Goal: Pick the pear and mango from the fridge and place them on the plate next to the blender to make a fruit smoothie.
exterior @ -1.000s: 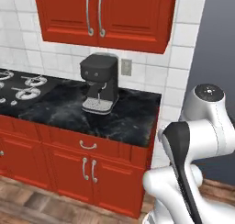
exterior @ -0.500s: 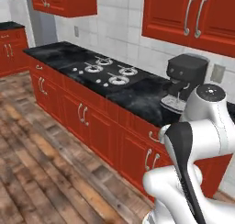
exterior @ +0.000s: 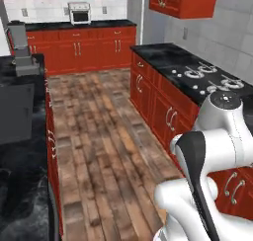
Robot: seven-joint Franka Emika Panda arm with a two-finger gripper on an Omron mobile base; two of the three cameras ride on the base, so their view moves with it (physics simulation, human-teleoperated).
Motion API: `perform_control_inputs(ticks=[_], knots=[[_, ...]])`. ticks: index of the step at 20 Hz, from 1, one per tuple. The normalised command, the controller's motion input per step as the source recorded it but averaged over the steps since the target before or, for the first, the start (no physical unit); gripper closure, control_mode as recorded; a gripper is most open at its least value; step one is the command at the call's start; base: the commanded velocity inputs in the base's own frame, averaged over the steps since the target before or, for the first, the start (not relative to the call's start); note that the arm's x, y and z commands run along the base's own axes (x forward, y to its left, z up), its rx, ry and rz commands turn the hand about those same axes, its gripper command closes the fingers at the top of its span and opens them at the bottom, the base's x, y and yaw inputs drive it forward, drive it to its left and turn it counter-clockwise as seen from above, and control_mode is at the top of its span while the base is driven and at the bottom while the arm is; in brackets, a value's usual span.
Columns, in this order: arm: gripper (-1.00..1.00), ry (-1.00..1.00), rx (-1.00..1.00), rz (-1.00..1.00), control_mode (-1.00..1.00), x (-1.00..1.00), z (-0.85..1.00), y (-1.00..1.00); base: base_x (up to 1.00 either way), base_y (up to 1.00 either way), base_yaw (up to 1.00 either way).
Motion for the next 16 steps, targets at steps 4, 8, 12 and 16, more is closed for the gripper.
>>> perform_control_inputs(ticks=[4,8,12,16], knots=[[1.00,0.00,0.00,0.00,1.00,0.00,0.00,0.00,0.38,0.16,0.74],[1.00,0.00,0.00,0.00,1.00,0.00,0.00,0.00,0.47,0.00,0.70],[1.00,0.00,0.00,0.00,1.00,0.00,0.00,0.00,0.97,-0.66,0.56],[1.00,0.00,0.00,0.00,1.00,0.00,0.00,0.00,1.00,-0.84,0.44]])
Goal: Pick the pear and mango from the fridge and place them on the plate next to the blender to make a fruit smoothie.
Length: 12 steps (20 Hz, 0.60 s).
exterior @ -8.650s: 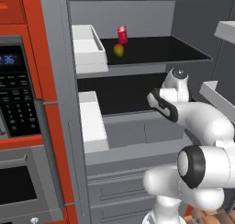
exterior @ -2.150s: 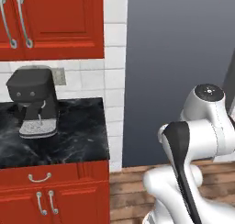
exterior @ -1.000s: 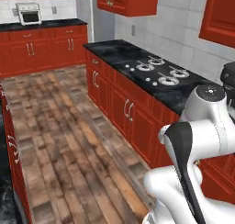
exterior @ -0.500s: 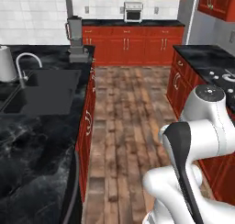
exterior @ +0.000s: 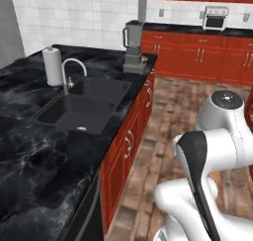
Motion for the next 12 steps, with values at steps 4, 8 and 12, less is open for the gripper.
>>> perform_control_inputs(ticks=[4,8,12], knots=[[1.00,0.00,0.00,0.00,1.00,0.00,0.00,0.00,1.00,-0.93,0.32],[1.00,0.00,0.00,0.00,1.00,0.00,0.00,0.00,1.00,-1.00,0.26],[1.00,0.00,0.00,0.00,1.00,0.00,0.00,0.00,1.00,-1.00,0.26]])
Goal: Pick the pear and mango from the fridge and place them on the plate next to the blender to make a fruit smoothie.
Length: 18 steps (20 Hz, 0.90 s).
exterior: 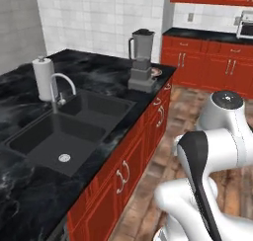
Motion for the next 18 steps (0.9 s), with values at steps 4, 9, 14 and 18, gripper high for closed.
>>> perform_control_inputs(ticks=[4,9,14,18], knots=[[1.00,0.00,0.00,0.00,1.00,0.00,0.00,0.00,1.00,-1.00,0.26],[1.00,0.00,0.00,0.00,1.00,0.00,0.00,0.00,1.00,-1.00,0.27],[1.00,0.00,0.00,0.00,1.00,0.00,0.00,0.00,1.00,-1.00,0.30],[1.00,0.00,0.00,0.00,1.00,0.00,0.00,0.00,1.00,-1.00,0.31]])
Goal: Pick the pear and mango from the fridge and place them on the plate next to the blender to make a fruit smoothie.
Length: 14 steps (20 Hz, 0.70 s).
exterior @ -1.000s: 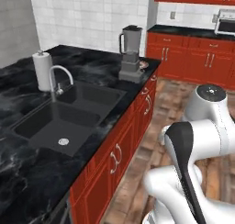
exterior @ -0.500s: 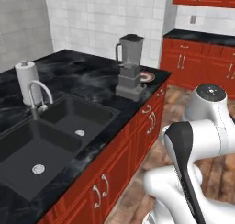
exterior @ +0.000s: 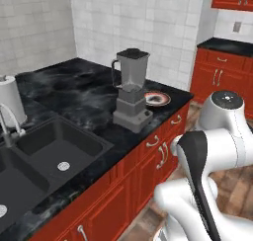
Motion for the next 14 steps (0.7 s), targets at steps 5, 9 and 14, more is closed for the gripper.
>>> perform_control_inputs(ticks=[5,9,14], knots=[[1.00,0.00,0.00,0.00,1.00,0.00,0.00,0.00,1.00,-1.00,0.31],[1.00,0.00,0.00,0.00,1.00,0.00,0.00,0.00,1.00,-0.80,0.38],[1.00,0.00,0.00,0.00,1.00,0.00,0.00,0.00,0.92,-0.77,0.41]])
